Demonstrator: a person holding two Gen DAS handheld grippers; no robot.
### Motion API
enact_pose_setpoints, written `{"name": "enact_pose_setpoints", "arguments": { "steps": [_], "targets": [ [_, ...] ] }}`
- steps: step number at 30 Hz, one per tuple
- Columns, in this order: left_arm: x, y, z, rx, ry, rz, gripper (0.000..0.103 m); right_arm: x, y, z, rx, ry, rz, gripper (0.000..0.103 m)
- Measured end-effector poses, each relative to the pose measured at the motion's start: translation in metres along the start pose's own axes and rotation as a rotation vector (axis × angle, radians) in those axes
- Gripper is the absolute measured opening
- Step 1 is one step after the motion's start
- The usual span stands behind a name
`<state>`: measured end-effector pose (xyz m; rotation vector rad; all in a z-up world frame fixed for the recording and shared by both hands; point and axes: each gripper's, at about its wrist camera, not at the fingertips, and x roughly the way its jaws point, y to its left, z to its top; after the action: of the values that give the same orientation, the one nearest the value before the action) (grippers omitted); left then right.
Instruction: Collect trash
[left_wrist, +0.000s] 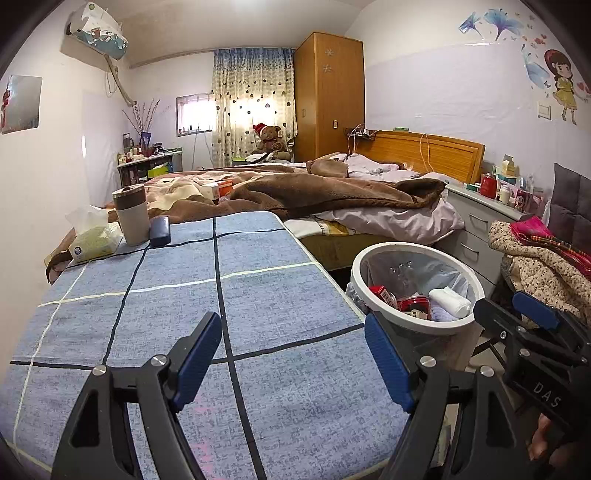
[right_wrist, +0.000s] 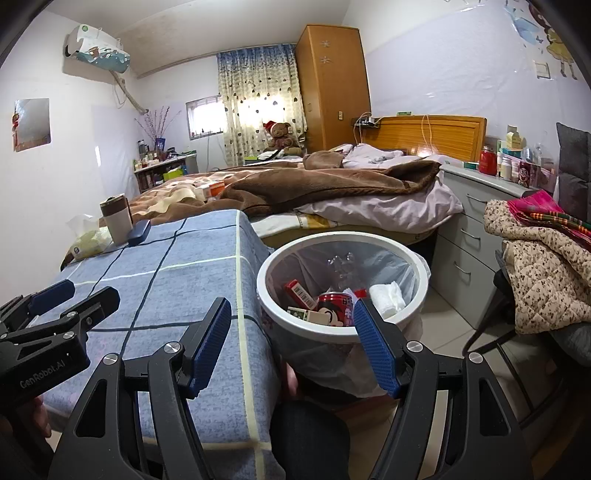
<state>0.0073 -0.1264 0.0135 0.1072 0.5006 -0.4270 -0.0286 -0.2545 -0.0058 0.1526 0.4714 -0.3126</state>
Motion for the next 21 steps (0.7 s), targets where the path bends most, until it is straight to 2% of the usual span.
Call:
{"name": "enact_pose_setpoints", "arguments": {
  "steps": [21],
  "targets": [
    [-0.002, 0.0034, -0.0011, -0.003, -0.001, 0.006, 0.081, -0.0004, 0.0012, 0.0004, 0.0, 0.002, 0.003, 0.07]
  ]
}}
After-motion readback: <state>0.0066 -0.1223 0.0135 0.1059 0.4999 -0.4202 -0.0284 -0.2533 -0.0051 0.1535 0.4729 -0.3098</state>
